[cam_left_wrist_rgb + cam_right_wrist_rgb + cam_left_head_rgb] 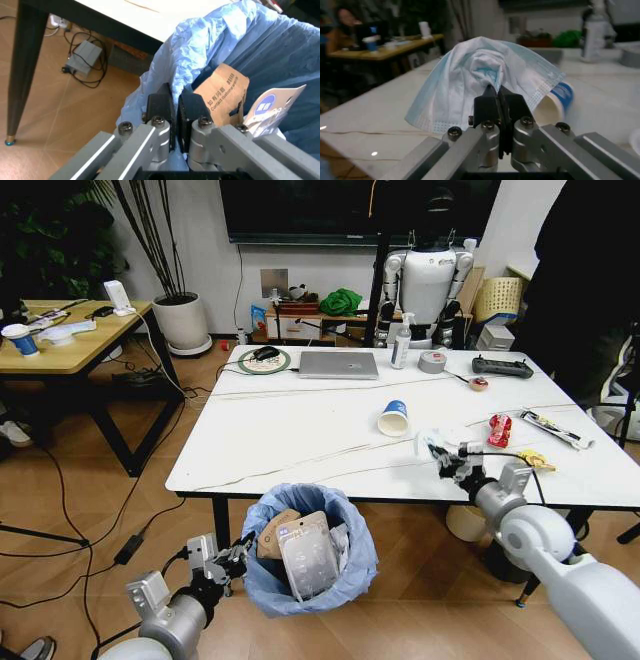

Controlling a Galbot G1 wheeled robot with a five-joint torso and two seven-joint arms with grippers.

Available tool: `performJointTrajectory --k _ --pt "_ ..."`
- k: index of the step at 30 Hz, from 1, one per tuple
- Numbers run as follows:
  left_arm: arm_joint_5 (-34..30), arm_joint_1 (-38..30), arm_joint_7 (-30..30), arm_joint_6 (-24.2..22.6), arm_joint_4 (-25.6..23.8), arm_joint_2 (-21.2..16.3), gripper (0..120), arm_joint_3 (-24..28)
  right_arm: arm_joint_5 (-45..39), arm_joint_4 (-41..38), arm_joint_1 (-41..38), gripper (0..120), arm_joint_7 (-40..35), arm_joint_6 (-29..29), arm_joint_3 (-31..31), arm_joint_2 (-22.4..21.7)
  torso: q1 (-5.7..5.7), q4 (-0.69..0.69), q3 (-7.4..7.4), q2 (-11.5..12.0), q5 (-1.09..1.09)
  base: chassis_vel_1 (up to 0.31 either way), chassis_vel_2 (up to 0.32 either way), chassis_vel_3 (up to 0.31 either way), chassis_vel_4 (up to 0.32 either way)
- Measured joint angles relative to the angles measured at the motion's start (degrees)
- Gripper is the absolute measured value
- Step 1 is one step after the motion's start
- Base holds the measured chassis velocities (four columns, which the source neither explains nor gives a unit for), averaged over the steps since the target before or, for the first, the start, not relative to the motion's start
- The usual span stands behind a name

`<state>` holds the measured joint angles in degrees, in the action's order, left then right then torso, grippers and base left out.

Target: Pick up the trash bin and place the trash from the table into it.

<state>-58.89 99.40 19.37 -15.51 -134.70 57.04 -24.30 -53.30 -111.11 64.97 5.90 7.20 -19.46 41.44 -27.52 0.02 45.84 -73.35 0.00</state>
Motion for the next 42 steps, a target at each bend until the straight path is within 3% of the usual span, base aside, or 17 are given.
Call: performJointTrajectory --k 5,7,14,24,33,40,42 --pt "-0.3 -0.7 0.6 0.0 -0.1 -0.9 0 1.3 -4.8 -14.0 0.9 0 8.9 -3.5 3.2 -9.3 0.01 -0.01 -0.01 0.0 0.04 0.0 0.0 0.0 0.0" --pt "-1.3 -0.8 2.0 -0.1 -0.7 -1.2 0 1.7 -5.8 -17.9 0.1 0 8.8 -3.3 6.6 -12.7 0.01 -0.01 -0.01 0.0 0.0 0.0 0.0 0.0 0.0" --pt "-3.3 0.0 5.7 -1.2 -2.9 -2.4 0 1.6 -5.8 -22.1 0.0 0 4.5 -1.0 14.5 -18.6 0.01 0.0 -0.01 0.0 0.0 0.0 0.0 0.0 0.0" --pt "-5.6 0.6 7.8 -3.1 -4.1 -3.4 0 1.3 3.2 -20.6 -3.8 0 6.1 -1.1 23.8 -17.8 0.01 -0.01 0.0 0.0 -0.01 0.0 0.0 0.0 0.0" --pt "-6.8 0.6 8.1 -4.1 -4.2 -2.6 0 1.3 10.0 -19.3 -3.1 0 9.0 -3.3 26.2 -17.3 0.01 0.0 -0.01 0.0 0.0 0.0 0.0 0.0 0.0" --pt "-6.7 1.1 8.0 -4.5 -4.5 -2.4 0 1.2 11.3 -19.2 -2.8 19 9.0 -3.5 26.0 -17.1 0.0 -0.01 0.0 0.0 0.0 0.0 0.0 0.0 0.0" --pt "-6.6 1.1 7.9 -4.6 -4.5 -2.2 0 1.2 11.7 -19.1 -2.7 32 9.0 -3.6 25.9 -17.0 0.0 -0.01 0.0 0.0 0.0 0.0 0.0 0.0 0.0"
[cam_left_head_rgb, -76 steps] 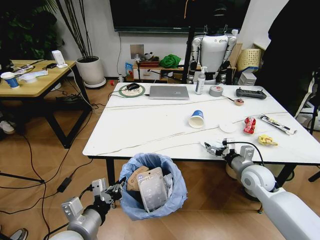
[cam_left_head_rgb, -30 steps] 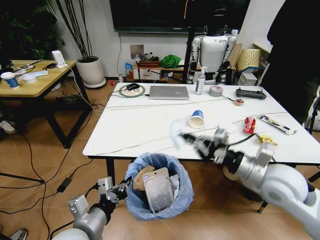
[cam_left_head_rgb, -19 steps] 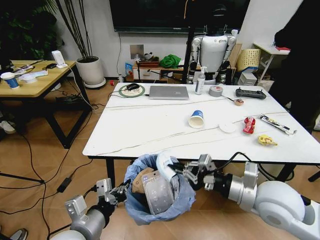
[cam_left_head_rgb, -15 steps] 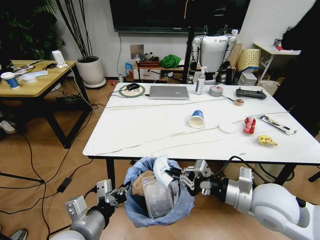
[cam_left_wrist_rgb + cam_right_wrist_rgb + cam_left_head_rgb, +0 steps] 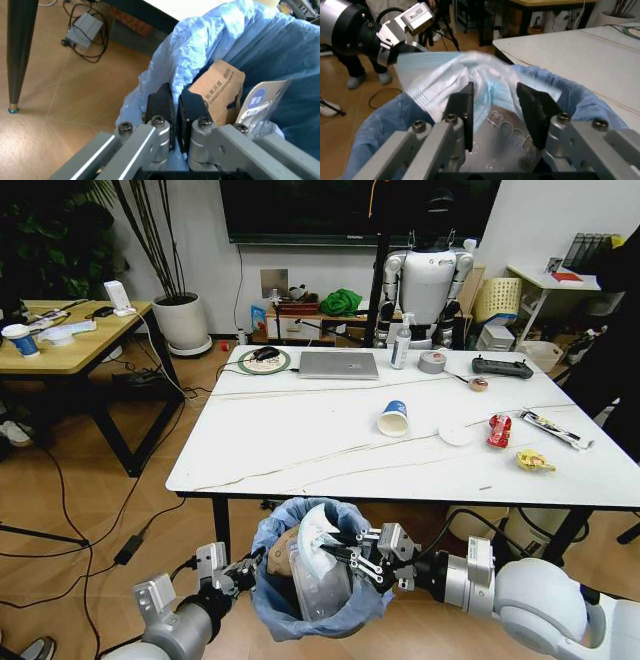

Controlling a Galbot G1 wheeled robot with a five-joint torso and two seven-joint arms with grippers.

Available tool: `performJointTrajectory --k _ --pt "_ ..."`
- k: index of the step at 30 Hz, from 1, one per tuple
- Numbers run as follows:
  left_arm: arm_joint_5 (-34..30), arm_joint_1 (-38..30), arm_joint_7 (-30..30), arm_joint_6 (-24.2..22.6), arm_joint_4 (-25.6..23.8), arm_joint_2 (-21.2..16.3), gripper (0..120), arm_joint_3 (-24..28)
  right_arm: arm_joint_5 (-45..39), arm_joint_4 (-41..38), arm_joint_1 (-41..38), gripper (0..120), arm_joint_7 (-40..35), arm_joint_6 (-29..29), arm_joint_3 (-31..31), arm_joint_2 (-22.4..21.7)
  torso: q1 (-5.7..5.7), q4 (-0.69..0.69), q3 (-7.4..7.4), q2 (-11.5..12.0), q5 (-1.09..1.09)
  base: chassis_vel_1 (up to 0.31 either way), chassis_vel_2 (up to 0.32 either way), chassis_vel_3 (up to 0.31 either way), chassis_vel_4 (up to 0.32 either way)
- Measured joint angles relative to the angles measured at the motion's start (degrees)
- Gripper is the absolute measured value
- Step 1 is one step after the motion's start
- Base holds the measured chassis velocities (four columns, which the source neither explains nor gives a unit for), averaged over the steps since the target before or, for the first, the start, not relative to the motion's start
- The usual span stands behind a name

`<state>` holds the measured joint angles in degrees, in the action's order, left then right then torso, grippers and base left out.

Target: Pick up the trash bin and place the trash from the table into it.

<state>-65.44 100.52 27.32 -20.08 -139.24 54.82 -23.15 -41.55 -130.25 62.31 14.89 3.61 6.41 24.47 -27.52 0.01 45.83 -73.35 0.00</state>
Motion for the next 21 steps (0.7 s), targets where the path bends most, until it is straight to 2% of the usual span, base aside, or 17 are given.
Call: performJointTrajectory --k 2,6,10,13,14,20,21 --pt "0.0 0.0 0.0 0.0 0.0 0.0 0 0.0 0.0 0.0 0.0 34 0.0 0.0 0.0 0.1 0.0 0.0 0.0 0.0 0.0 0.0 0.0 0.0 0.0" --pt "0.2 0.0 -0.2 0.0 -0.1 0.2 0 -0.1 0.4 -0.2 0.2 53 -0.6 0.0 -0.2 0.3 0.0 0.0 0.0 0.0 0.0 0.0 0.0 0.0 0.0" --pt "0.5 -0.1 -0.2 0.0 -0.1 0.2 0 -0.1 0.0 -0.4 0.3 63 -1.1 0.0 -0.7 0.2 0.0 0.0 0.0 0.0 0.0 0.0 0.0 0.0 0.0" --pt "0.9 -0.2 -0.3 -0.1 0.0 0.3 0 -0.1 -0.8 -0.6 0.3 78 -1.1 0.0 -1.2 -0.2 0.0 0.0 0.0 0.0 0.0 0.0 0.0 0.0 0.0" --pt "0.9 -0.2 -0.3 -0.1 0.0 0.3 0 -0.1 -0.8 -0.6 0.3 78 -1.1 0.0 -1.2 -0.2 0.0 0.0 0.0 0.0 0.0 0.0 0.0 0.0 0.0" --pt "1.0 -0.4 -0.4 -0.2 0.2 0.5 0 0.0 -0.9 -0.7 0.7 99 -2.0 -1.3 -1.2 -0.1 0.0 0.0 0.0 0.0 0.0 0.0 0.0 0.0 0.0" --pt "1.0 -0.4 -0.4 -0.3 0.2 0.5 0 0.0 -1.1 -0.7 0.8 100 -2.4 -1.4 -1.2 0.1 0.0 0.0 0.0 0.0 0.0 0.0 0.0 0.0 0.0"
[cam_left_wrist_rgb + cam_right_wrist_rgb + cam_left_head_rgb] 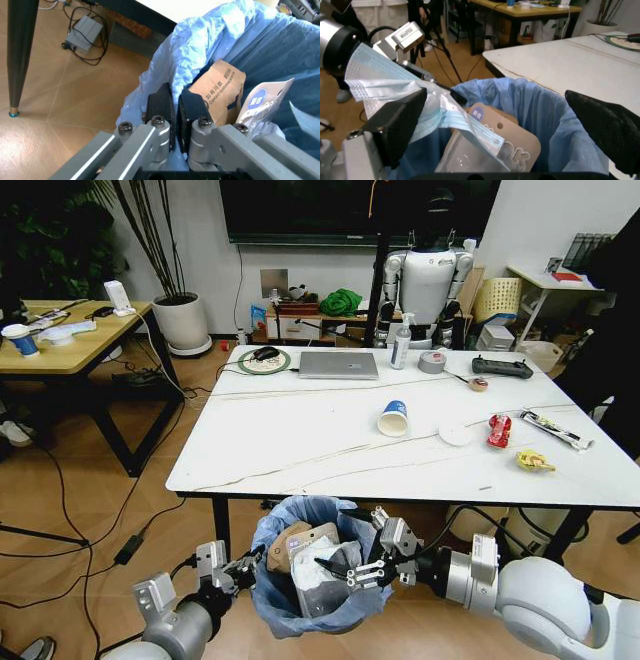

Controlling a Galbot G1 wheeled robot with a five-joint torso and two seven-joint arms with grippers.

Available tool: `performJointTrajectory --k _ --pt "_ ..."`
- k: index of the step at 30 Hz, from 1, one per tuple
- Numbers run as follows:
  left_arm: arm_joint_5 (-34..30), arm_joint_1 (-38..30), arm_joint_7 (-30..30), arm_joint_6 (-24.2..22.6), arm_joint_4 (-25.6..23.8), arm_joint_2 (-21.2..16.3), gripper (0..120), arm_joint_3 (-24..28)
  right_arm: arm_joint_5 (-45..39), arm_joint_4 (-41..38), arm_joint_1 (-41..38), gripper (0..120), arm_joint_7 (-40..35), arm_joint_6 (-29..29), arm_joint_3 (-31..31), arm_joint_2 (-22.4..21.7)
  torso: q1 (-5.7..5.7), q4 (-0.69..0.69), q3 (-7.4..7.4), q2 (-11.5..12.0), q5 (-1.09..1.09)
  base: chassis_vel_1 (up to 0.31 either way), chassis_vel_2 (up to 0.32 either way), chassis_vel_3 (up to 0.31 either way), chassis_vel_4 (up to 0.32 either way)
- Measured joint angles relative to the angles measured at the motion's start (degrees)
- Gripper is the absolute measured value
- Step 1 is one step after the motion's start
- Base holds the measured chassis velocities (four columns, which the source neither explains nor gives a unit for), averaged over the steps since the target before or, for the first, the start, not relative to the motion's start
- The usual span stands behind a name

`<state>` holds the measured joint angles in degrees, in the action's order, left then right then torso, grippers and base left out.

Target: Pick up the trash bin and place the trash from the table into it.

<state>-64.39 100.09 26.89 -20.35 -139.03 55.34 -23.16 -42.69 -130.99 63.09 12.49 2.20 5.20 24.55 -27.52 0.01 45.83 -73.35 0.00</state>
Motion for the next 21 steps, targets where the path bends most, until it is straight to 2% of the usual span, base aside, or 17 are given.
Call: performJointTrajectory --k 5,21 --pt "-0.6 0.2 0.0 -0.2 -0.2 0.2 0 0.3 2.6 2.1 -0.5 100 -1.9 -2.4 0.5 3.2 0.0 -0.01 0.0 0.0 0.0 0.0 0.0 0.0 0.0" --pt "-0.4 -0.2 -0.7 -0.2 0.0 -0.1 0 0.1 7.8 8.7 -0.3 100 -1.9 -4.3 -4.7 7.3 0.0 0.0 0.0 0.0 0.0 0.0 0.0 0.0 0.0"
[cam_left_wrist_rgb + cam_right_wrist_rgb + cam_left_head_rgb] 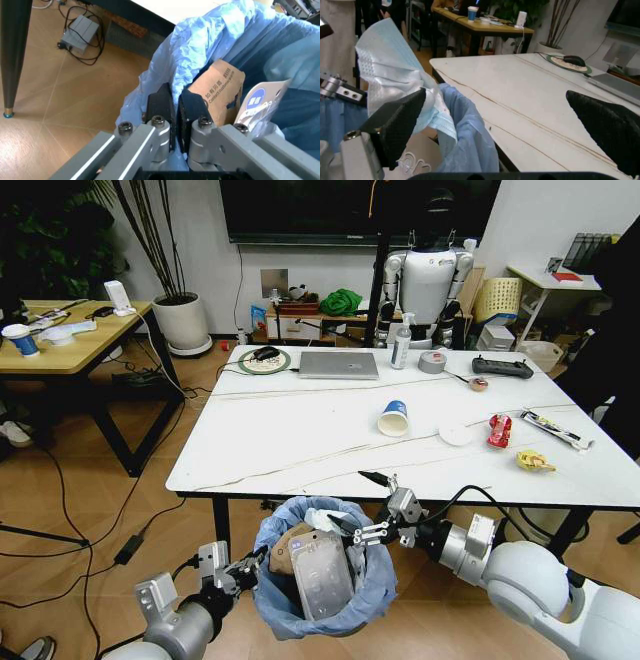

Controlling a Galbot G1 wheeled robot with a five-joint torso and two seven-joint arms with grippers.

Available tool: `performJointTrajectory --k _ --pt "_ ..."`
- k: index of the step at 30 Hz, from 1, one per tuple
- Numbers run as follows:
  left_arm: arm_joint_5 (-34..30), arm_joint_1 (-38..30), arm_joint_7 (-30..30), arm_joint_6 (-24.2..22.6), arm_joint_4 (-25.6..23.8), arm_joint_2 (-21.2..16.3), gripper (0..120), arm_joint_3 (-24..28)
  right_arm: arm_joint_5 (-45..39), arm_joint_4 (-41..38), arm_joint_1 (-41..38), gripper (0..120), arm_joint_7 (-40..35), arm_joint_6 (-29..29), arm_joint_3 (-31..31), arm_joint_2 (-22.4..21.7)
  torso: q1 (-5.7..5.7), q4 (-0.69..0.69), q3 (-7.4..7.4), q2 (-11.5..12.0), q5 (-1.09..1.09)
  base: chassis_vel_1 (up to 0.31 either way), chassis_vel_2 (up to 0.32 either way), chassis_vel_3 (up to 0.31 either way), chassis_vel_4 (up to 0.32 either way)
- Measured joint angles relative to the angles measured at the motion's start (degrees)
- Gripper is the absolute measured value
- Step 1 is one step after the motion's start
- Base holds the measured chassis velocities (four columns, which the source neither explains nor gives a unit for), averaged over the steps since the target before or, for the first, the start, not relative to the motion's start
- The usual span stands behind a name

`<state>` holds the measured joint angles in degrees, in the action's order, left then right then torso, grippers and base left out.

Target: Pick up the trash bin and place the trash from the table into it.

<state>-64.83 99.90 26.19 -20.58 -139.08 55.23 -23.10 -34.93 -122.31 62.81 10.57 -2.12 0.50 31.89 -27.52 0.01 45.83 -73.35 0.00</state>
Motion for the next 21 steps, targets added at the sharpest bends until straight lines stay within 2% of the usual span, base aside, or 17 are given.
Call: performJointTrajectory --k 17,21 --pt "0.4 -0.5 -0.3 0.0 0.5 -0.4 0 -0.1 0.1 2.0 -0.8 100 -0.3 -0.7 -1.9 2.0 0.0 0.0 0.0 0.0 0.0 0.0 0.0 0.0 0.0" --pt "0.3 -0.4 -0.3 0.0 0.5 -0.5 0 -0.2 -4.1 2.5 -2.2 100 -6.1 1.6 -2.2 3.7 0.0 0.0 0.0 0.0 0.0 0.0 0.0 0.0 0.0"
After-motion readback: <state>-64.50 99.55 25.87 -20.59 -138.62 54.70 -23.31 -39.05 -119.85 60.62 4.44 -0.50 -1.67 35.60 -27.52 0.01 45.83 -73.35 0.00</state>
